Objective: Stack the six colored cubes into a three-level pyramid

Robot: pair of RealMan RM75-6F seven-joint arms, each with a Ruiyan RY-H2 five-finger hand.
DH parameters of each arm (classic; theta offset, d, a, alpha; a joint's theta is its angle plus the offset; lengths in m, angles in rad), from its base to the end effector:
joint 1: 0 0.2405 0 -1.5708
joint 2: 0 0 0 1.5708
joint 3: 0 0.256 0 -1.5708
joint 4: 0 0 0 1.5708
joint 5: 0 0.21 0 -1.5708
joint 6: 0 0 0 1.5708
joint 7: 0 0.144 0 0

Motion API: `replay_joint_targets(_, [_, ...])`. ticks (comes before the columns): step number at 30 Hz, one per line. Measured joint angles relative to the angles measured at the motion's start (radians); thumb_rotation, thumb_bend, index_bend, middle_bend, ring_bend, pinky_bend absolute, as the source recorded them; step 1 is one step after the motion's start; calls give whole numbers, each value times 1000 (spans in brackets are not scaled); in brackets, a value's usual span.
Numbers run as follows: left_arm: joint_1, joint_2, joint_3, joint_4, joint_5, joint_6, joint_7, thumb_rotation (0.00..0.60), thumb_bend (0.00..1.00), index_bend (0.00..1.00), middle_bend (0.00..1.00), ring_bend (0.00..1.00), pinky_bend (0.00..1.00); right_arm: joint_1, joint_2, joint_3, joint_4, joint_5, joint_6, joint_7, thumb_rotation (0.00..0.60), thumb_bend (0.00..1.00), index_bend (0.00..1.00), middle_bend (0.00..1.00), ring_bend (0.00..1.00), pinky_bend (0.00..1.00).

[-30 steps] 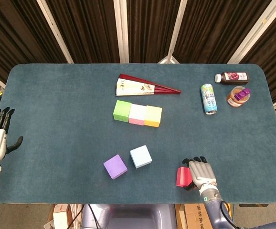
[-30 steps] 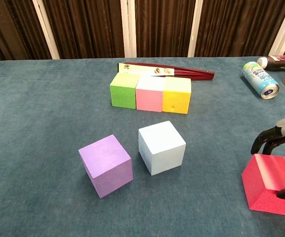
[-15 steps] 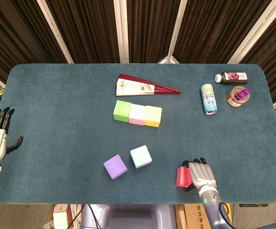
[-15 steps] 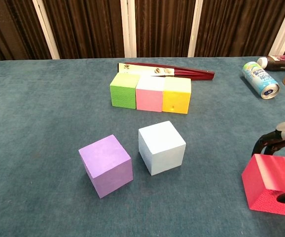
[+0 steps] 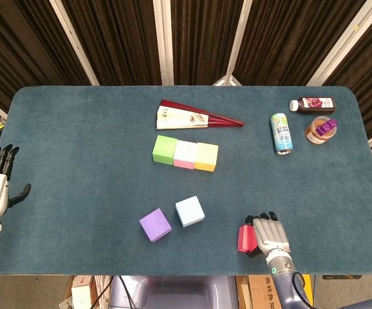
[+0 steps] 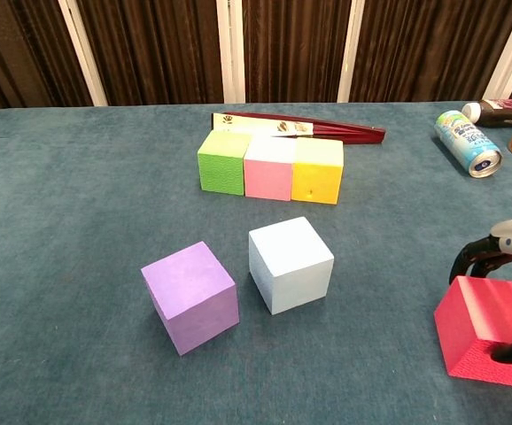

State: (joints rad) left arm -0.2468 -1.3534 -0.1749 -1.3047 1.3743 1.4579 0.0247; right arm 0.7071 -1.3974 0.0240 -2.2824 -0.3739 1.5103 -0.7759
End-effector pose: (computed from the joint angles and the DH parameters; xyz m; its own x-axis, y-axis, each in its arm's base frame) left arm -0.3199 0.2609 0.1354 0.4379 -0.1651 0.8838 0.8973 0.0199 -0.4409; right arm -0.1556 -0.2100 0.0296 0.2882 -0.6103 0.7379 -0.8971 0.0974 0.4310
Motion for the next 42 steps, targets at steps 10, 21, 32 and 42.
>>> replay_joint_targets(10, [-1, -3, -1, 1, 1, 0, 0, 600, 356, 65, 36, 0, 0, -5, 1, 3, 2, 2, -11, -15, 600, 196, 319, 321, 162, 0])
replay_joint_targets(21, [-2, -7, -1, 3, 1, -2, 2, 600, 356, 67, 36, 0, 0, -15, 8, 6, 3, -9, -22, -12, 600, 315, 370, 351, 202, 0])
replay_joint_targets(32, [0, -7, -3, 7, 4, 6, 4, 600, 356, 77, 37, 0, 0, -23, 21, 8, -9, -29, -26, -11, 600, 342, 372, 355, 209, 0])
replay_joint_targets(42, [1, 16, 9, -28, -30, -44, 80, 600, 359, 111, 43, 0, 0, -5, 154, 69, -68, -26, -60, 3, 600, 341, 371, 355, 209, 0])
